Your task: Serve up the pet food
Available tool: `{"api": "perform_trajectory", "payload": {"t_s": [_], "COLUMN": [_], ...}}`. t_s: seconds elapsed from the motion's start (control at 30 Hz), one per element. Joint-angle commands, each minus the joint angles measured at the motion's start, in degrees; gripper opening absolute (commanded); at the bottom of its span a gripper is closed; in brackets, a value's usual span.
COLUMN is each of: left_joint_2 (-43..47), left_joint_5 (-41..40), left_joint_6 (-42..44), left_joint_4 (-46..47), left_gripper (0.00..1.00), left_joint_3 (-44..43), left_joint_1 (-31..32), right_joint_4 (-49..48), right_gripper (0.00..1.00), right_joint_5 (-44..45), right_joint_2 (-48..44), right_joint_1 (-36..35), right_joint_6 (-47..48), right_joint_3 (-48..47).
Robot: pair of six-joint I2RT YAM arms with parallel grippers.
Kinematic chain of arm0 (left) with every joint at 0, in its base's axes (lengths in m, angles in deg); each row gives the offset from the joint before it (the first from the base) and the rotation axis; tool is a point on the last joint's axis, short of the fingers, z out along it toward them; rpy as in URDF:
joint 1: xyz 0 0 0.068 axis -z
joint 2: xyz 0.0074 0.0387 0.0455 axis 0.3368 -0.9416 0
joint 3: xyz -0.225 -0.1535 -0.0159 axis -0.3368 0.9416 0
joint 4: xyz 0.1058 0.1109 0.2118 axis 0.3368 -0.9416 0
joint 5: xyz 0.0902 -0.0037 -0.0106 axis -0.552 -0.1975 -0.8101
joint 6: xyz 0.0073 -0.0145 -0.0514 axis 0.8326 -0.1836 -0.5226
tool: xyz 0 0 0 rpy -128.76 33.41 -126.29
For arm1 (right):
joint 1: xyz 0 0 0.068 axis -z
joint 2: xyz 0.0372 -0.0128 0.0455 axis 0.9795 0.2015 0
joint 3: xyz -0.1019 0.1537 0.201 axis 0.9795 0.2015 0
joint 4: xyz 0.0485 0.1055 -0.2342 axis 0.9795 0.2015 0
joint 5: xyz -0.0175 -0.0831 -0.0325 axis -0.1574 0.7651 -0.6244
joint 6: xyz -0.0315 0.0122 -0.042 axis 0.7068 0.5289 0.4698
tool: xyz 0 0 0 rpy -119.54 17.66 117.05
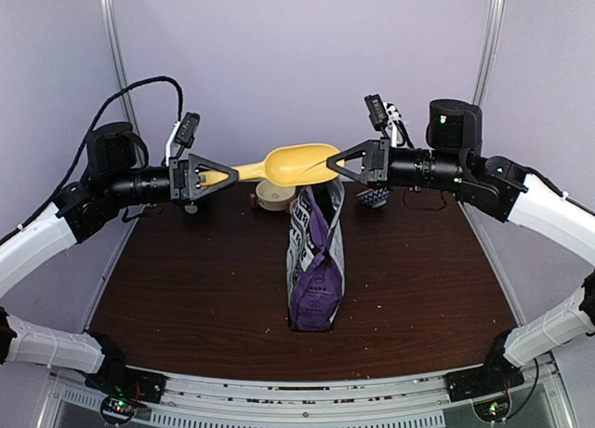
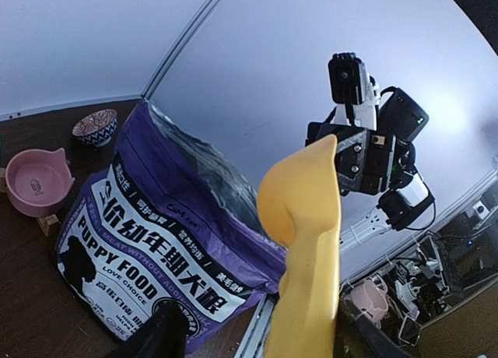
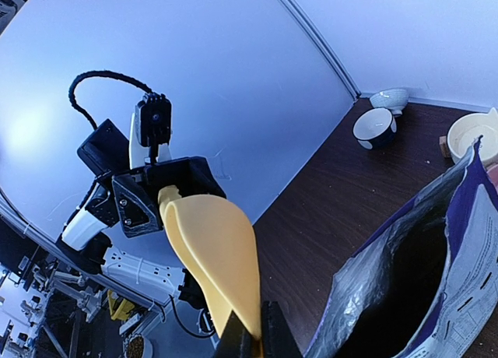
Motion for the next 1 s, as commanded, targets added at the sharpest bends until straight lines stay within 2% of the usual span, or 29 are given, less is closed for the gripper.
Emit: {"api": "perform_trajectory", "payload": {"t_s": [0.0, 0.43, 0.57, 0.67, 0.8, 0.9, 0.97], "left_joint_2": [-0.1, -0.4, -0.6, -0.5, -0.6, -0.5, -0.5], "left_joint_5": [3.4, 5.5, 6.4, 6.5, 7.3, 7.3, 7.2], "left_joint_6": [-1.5, -3.2, -3.2, -3.2, -2.9, -2.7, -2.5], "left_joint_4": [5.4, 7.6, 7.5, 7.6, 7.3, 7.1, 6.7], "left_gripper": [0.64, 0.44, 0.5, 0.5, 0.58, 0.57, 0.52], "left_joint_3": [-0.9, -0.1, 0.0, 0.2, 0.3, 0.4, 0.4], "left_joint_1": [0.0, 0.0, 0.0, 0.1, 0.0, 0.1, 0.1], "right_joint_4": [-1.7, 0.1, -0.4, -0.5, 0.0, 0.0, 0.1], "right_gripper": [0.0, 0.0, 0.0, 0.0, 0.0, 0.0, 0.0], "right_joint_5": [-0.3, 1.2, 1.7, 1.9, 2.6, 2.7, 2.7], "right_joint_2": [0.3, 1.0, 0.8, 1.0, 1.2, 1.3, 1.4], "right_joint_1": [-0.2, -0.1, -0.1, -0.1, -0.1, -0.1, 0.0], "right_joint_6": [-0.8, -0.6, -1.4, -1.8, -2.5, -3.0, -3.1], "right_joint_3": [-0.3, -0.9, -0.5, -0.5, -0.5, -0.4, -0.5]}}
